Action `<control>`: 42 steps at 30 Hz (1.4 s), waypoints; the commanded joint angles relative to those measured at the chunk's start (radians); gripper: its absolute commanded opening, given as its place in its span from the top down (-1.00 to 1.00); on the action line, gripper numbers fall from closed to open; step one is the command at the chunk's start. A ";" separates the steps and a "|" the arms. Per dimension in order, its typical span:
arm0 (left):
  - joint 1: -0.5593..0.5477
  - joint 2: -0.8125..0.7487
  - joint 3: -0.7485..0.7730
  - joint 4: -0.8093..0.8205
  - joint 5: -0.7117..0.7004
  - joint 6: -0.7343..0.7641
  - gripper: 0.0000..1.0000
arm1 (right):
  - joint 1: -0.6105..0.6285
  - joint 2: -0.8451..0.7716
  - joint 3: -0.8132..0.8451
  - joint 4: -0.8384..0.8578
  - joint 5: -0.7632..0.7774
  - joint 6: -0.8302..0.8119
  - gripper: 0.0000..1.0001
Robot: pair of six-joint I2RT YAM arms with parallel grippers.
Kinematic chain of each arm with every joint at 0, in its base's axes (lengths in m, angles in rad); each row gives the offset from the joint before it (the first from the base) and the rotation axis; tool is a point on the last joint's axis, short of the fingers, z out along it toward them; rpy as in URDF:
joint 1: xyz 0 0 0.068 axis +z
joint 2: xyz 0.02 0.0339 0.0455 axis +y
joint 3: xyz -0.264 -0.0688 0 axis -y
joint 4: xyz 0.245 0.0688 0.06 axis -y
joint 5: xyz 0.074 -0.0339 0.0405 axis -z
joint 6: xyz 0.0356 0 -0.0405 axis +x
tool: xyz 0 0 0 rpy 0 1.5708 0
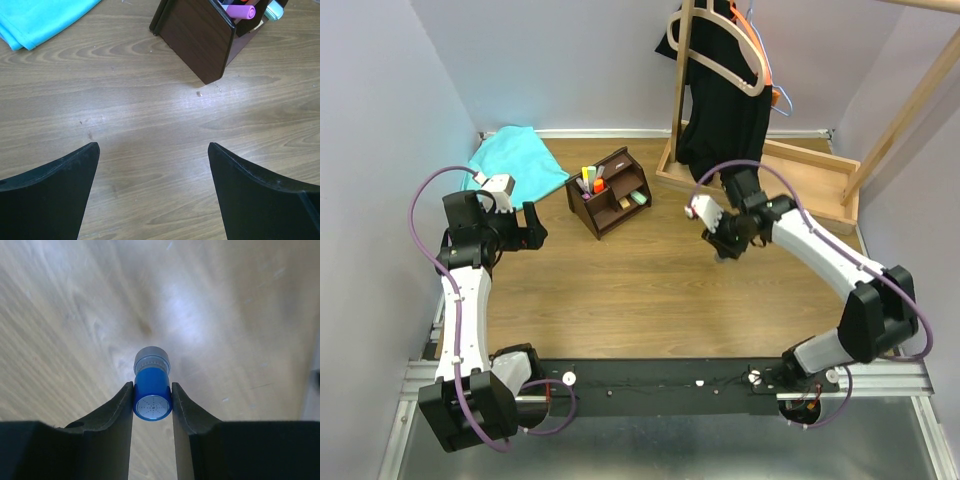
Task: Sort the stationery into containers
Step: Pick up the stationery from the center of the board, then place the stationery in the storage box.
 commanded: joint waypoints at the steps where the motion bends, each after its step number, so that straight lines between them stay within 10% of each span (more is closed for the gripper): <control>1: 0.007 -0.013 -0.008 0.036 0.018 -0.011 -0.97 | -0.004 0.129 0.264 -0.081 -0.056 0.008 0.70; 17: 0.007 -0.057 -0.057 0.043 0.027 -0.011 -0.97 | 0.133 0.806 1.347 -0.269 -0.005 0.103 0.71; 42: 0.007 -0.056 -0.091 0.043 0.020 -0.029 -0.97 | 0.205 0.964 1.422 -0.062 0.044 0.120 0.61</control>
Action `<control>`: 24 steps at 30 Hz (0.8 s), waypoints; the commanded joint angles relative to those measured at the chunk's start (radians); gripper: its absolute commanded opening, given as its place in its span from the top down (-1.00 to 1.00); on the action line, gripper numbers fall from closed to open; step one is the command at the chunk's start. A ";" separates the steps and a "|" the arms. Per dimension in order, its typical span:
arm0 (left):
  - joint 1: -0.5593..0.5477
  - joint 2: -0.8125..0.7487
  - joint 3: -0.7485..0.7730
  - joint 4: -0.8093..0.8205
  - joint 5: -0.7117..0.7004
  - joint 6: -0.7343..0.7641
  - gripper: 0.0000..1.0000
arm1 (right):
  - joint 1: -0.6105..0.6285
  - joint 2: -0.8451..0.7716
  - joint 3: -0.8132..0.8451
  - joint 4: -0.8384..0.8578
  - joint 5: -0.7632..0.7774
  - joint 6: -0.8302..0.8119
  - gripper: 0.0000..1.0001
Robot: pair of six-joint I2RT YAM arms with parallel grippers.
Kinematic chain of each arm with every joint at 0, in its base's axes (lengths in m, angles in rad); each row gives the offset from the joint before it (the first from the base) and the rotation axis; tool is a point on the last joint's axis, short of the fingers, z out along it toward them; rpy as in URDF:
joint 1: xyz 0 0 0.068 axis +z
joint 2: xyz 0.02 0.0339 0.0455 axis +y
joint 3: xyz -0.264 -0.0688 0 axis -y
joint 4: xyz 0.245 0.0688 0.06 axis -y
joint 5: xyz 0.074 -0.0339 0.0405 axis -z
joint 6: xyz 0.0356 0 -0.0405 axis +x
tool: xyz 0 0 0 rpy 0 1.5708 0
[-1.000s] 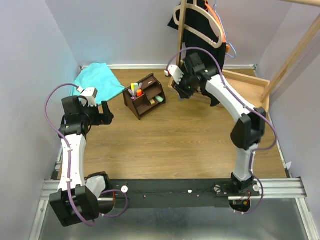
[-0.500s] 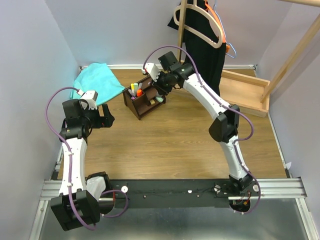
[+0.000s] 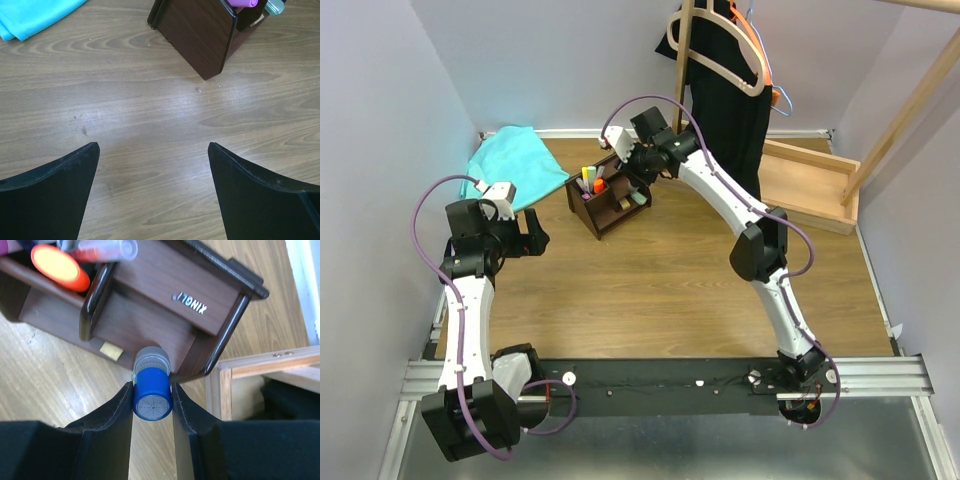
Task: Sort the stationery into containers
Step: Place the stationery in the storage box.
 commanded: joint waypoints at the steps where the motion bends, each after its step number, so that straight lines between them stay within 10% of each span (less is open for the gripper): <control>1: 0.007 -0.005 -0.017 0.004 0.016 -0.007 -0.98 | 0.014 0.033 0.046 0.066 0.031 0.000 0.60; 16: 0.007 0.002 -0.028 0.013 0.013 -0.005 -0.97 | 0.019 0.090 0.069 0.100 0.040 -0.006 0.49; 24: 0.007 0.005 -0.030 0.015 0.016 -0.007 -0.97 | 0.025 0.076 0.046 0.163 0.071 0.015 -0.18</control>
